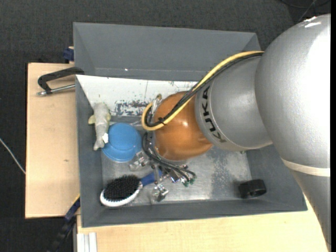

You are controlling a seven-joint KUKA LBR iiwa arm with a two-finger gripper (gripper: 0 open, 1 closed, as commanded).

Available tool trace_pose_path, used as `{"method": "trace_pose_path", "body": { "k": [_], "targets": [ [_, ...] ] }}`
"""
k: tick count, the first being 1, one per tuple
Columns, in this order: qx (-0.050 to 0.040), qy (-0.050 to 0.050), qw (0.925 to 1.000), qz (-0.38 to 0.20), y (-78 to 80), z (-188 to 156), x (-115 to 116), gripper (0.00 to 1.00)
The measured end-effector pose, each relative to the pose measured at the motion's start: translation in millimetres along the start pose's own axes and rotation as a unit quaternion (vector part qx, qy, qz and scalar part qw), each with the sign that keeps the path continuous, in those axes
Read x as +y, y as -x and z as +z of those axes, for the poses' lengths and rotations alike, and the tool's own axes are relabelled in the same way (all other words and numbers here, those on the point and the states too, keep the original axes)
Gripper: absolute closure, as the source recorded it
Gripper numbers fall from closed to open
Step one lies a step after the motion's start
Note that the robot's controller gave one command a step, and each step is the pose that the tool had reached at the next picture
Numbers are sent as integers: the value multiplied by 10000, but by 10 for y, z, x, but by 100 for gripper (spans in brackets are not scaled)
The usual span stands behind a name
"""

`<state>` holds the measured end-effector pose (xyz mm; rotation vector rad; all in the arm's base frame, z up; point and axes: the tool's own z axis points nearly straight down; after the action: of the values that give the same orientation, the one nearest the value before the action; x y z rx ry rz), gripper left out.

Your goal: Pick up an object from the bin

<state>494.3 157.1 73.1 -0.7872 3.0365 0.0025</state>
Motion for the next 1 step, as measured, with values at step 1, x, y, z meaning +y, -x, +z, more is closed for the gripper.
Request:
{"method": "trace_pose_path", "body": {
  "k": [1],
  "targets": [
    [38, 0, 10000, -1, -3, -29, -4, 100]
  ]
}}
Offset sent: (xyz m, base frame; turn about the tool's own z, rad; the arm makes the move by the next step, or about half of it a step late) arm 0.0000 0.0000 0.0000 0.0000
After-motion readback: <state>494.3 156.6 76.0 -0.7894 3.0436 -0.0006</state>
